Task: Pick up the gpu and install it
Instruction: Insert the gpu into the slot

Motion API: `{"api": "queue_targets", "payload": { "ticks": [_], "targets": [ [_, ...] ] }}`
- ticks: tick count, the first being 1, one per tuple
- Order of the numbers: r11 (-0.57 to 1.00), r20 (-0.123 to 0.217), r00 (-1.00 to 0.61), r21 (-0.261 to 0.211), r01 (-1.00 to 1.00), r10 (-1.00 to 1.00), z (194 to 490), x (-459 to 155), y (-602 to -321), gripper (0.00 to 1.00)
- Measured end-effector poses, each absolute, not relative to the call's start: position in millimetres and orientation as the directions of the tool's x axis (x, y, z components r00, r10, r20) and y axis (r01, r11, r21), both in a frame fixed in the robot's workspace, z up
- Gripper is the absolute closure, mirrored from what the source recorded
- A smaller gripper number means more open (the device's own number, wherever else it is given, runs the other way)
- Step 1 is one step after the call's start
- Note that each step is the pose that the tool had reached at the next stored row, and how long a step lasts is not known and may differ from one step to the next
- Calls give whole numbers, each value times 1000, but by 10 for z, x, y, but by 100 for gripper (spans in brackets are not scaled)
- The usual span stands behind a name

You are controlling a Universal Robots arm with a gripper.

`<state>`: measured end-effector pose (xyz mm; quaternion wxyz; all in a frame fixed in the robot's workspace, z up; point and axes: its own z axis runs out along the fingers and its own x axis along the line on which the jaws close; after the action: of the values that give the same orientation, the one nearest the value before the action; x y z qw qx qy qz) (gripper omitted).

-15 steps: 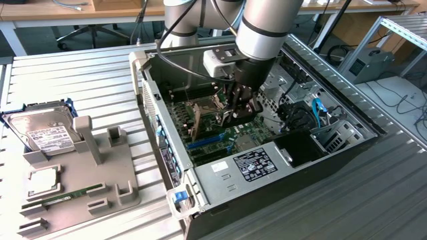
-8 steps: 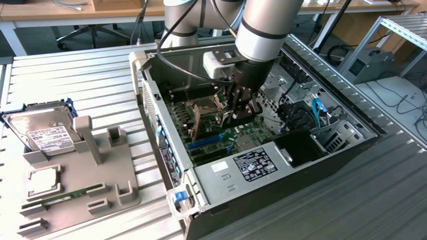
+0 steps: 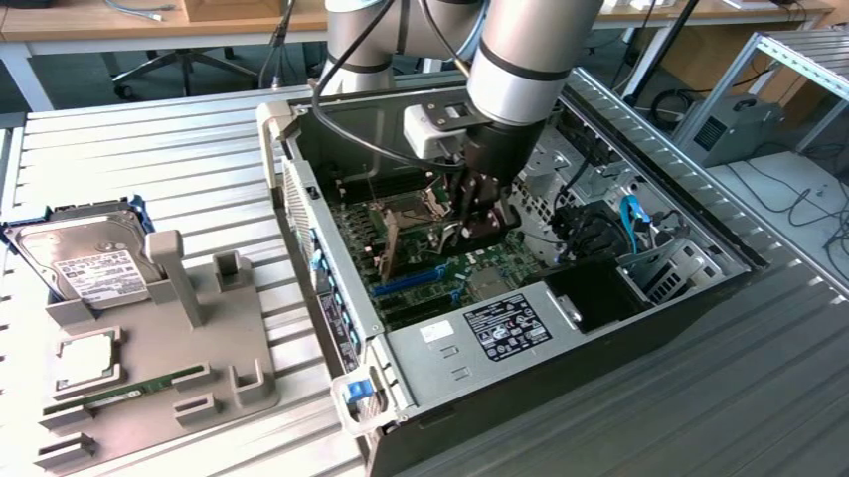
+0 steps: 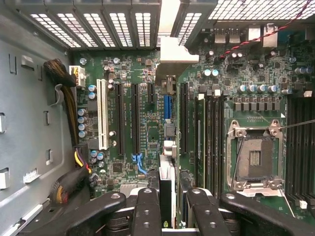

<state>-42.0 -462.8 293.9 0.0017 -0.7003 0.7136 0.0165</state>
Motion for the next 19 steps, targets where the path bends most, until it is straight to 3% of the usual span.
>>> {"api": "queue_targets", "payload": {
  "ticks": [19],
  "targets": [
    [19, -26, -19, 21, -1000, -999, 2890, -420, -4628, 74]
  ]
}}
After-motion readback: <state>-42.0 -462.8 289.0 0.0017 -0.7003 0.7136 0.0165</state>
